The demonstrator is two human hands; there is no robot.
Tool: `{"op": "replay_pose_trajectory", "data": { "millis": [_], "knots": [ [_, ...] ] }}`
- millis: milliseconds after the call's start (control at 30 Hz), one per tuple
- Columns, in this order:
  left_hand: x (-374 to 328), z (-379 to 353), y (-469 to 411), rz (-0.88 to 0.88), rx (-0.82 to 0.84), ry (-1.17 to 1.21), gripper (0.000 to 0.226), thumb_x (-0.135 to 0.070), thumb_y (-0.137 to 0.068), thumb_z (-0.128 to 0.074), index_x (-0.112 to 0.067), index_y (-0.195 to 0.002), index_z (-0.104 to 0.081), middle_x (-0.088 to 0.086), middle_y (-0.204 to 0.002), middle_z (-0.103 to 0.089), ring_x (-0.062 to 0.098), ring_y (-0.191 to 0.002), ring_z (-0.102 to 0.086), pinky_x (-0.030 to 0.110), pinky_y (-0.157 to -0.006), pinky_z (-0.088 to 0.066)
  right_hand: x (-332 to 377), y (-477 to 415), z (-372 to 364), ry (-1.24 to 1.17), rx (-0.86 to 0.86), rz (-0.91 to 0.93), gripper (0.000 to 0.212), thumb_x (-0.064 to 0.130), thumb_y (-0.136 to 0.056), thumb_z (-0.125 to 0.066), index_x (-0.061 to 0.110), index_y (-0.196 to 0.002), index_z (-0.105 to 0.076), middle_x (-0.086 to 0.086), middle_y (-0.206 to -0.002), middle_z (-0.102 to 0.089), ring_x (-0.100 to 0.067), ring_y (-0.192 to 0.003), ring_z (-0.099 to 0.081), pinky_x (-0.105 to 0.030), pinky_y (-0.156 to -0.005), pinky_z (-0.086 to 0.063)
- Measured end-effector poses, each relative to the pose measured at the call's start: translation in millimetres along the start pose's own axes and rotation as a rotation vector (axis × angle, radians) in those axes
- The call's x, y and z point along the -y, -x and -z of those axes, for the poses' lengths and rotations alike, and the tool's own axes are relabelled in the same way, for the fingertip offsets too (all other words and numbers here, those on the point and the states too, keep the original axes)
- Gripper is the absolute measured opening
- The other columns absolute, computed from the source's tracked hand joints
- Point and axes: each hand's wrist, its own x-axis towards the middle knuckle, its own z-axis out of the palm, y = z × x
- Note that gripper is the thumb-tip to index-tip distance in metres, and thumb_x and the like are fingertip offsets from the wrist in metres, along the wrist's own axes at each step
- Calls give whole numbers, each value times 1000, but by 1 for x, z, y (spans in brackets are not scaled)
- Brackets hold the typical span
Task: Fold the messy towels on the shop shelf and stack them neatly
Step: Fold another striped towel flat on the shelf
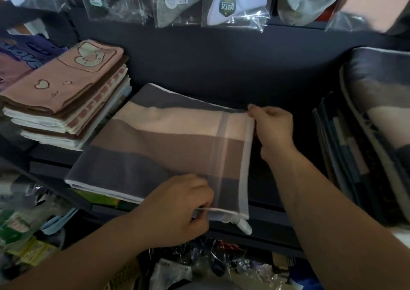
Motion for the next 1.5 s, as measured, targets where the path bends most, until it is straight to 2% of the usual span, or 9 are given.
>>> {"op": "replay_pose_trajectory", "data": {
  "millis": [267,633,733,933,1133,1200,1267,1367,1500],
  "knots": [
    [9,-18,-4,-17,96,-206,22,-38,-67,-56,-30,-70,-36,-12,-73,-41,9,-70,-44,24,-59,-34,-14,-12,-1,218,211,-59,15,19,-92,-67,22,-106,-72,-2,-106,-70,-19,-96,-68,-43,-85,-61],
    [18,-12,-1,-42,133,-130,27,-33,-68,-57,-31,-68,-30,-15,-70,-33,7,-69,-39,23,-62,-32,-8,-28,3,220,67,34,14,20,-96,-61,26,-85,-68,0,-96,-70,-17,-91,-67,-34,-75,-58],
    [18,-11,1,-73,153,-151,25,-32,-66,-56,-31,-66,-31,-13,-67,-39,8,-67,-42,24,-60,-36,-29,-30,12,533,98,102,17,30,-93,-59,23,-80,-68,1,-96,-70,-25,-96,-66,-42,-85,-57],
    [20,-8,3,-71,230,-169,29,-58,-77,-62,-30,-73,-58,-14,-72,-55,4,-73,-50,22,-67,-38,-34,-27,9,1208,93,235,43,42,-97,-47,19,-131,-56,-6,-143,-48,-38,-129,-38,-47,-101,-31],
    [50,24,11,356,-331,-161,37,-55,-92,-48,-24,-72,-53,-9,-60,-48,16,-56,-54,31,-54,-45,-26,8,-30,1299,259,535,63,58,-98,-37,34,-155,-28,-11,-168,-7,-40,-152,-2,-60,-119,-3],
    [79,40,16,545,-415,-286,42,-58,-88,-43,-19,-83,-60,-1,-72,-60,26,-71,-61,33,-62,-47,-28,20,-49,1312,396,527,72,74,-93,-25,43,-157,-16,-7,-169,5,-42,-153,10,-63,-118,6],
    [107,53,20,750,-264,-378,69,-68,-82,-34,-12,-111,-63,14,-112,-64,38,-102,-59,44,-83,-51,-38,28,-57,1340,496,475,82,85,-86,-19,48,-157,-4,-4,-168,14,-43,-151,17,-66,-117,12],
    [123,50,28,910,113,-375,102,-83,-75,-11,-21,-155,-27,9,-163,-24,36,-145,-27,52,-116,-30,-53,27,-52,1424,513,445,91,94,-77,-13,51,-155,5,-2,-168,18,-42,-151,18,-69,-114,14],
    [118,34,40,885,193,-342,106,-85,-69,10,-30,-160,8,1,-168,11,24,-155,5,49,-123,-1,-51,10,-31,1481,479,428,95,98,-71,-6,53,-153,9,0,-168,18,-39,-153,12,-69,-114,12]
  ]
}}
